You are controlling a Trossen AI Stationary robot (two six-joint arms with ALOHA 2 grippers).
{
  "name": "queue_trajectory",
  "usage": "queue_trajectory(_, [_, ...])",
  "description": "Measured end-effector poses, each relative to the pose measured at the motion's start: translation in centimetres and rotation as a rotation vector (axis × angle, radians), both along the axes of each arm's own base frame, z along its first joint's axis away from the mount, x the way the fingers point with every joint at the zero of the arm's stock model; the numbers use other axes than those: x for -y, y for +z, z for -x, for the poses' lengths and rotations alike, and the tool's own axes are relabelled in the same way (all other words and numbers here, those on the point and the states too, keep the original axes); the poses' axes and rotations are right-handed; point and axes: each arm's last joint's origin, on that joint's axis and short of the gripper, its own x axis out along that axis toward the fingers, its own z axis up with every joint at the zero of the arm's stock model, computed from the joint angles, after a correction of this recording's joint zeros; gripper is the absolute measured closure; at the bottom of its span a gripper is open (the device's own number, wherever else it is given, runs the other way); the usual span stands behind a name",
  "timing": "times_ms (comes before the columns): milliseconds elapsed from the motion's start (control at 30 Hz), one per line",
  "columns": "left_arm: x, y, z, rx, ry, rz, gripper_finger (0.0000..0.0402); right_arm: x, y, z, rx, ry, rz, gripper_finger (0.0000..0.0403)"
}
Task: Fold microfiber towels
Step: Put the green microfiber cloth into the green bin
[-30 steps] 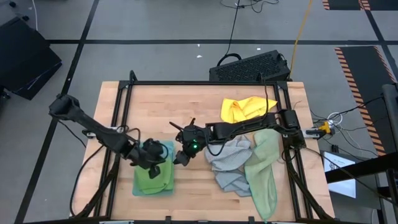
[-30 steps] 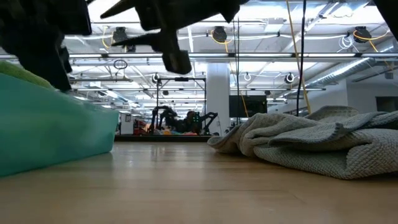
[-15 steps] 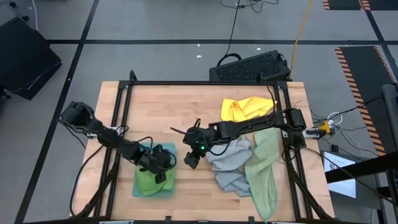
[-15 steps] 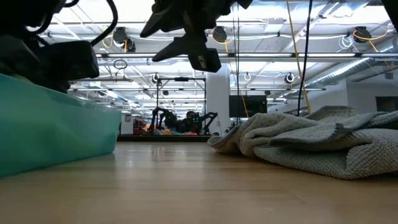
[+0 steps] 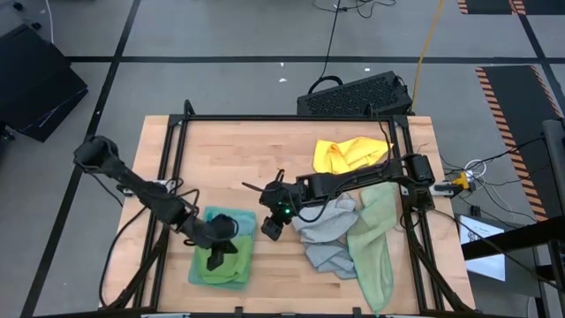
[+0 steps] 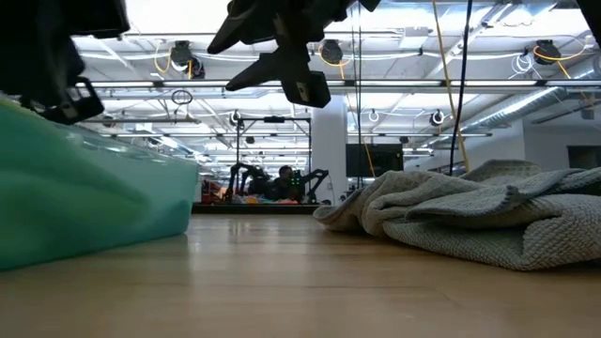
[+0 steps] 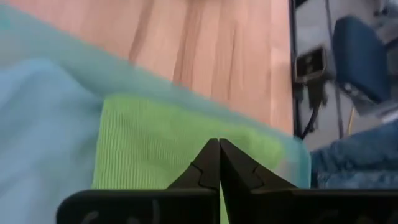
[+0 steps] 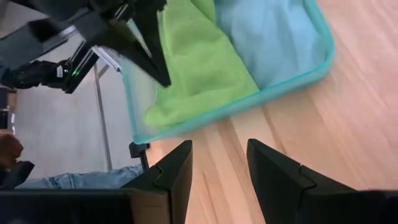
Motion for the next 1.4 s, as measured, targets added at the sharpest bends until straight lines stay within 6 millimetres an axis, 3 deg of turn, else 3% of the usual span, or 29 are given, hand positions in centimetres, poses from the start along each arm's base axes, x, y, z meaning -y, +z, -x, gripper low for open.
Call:
queue_trajectory(167, [1.4, -1.9, -0.3, -0.013, -0.056, -0.077, 0.0387, -0.5, -0.1, 0.1, 0.003, 0.002, 0.022, 0.0259])
queue_trajectory(367, [2.8, -4.3, -2.0, 0.016, -0.136, -0.046, 0.0381, -1.1, -1.5, 0.6, -0.034, 0.002, 0.010, 0.0259])
queue_trajectory(533, [3.1, -7.3, -2.6, -0.075, -0.138, -0.063, 0.0381, -1.8, -2.6, 1.2, -0.074, 0.012, 0.010, 0.0259])
queue_trajectory(600, [3.2, -7.6, -3.1, -0.059, -0.159, -0.019, 0.0381, -1.9, -2.9, 1.3, -0.084, 0.013, 0.009, 0.0259])
queue_trajectory(733, [2.7, -6.9, -3.7, -0.071, -0.176, 0.074, 0.0393, -2.3, -3.1, 1.5, -0.092, 0.016, 0.006, 0.0259])
queue_trajectory(867, [2.0, -4.2, -3.5, -0.051, -0.171, 0.184, 0.0396, -2.3, -3.0, 1.4, -0.084, 0.008, 0.000, 0.0259])
queue_trajectory(1033, [1.4, -0.7, -0.9, -0.060, -0.117, 0.167, 0.0397, -2.3, -2.8, 1.2, -0.055, 0.003, -0.007, 0.0259])
queue_trajectory(1233, [-0.5, -0.9, 3.8, -0.377, 0.057, -0.023, 0.0395, -2.3, -2.7, 1.0, -0.033, 0.001, -0.012, 0.0259])
queue_trajectory(1400, [-1.4, -1.0, 5.1, -0.471, 0.084, -0.102, 0.0397, -2.2, -2.7, 1.0, -0.029, 0.005, -0.005, 0.0259])
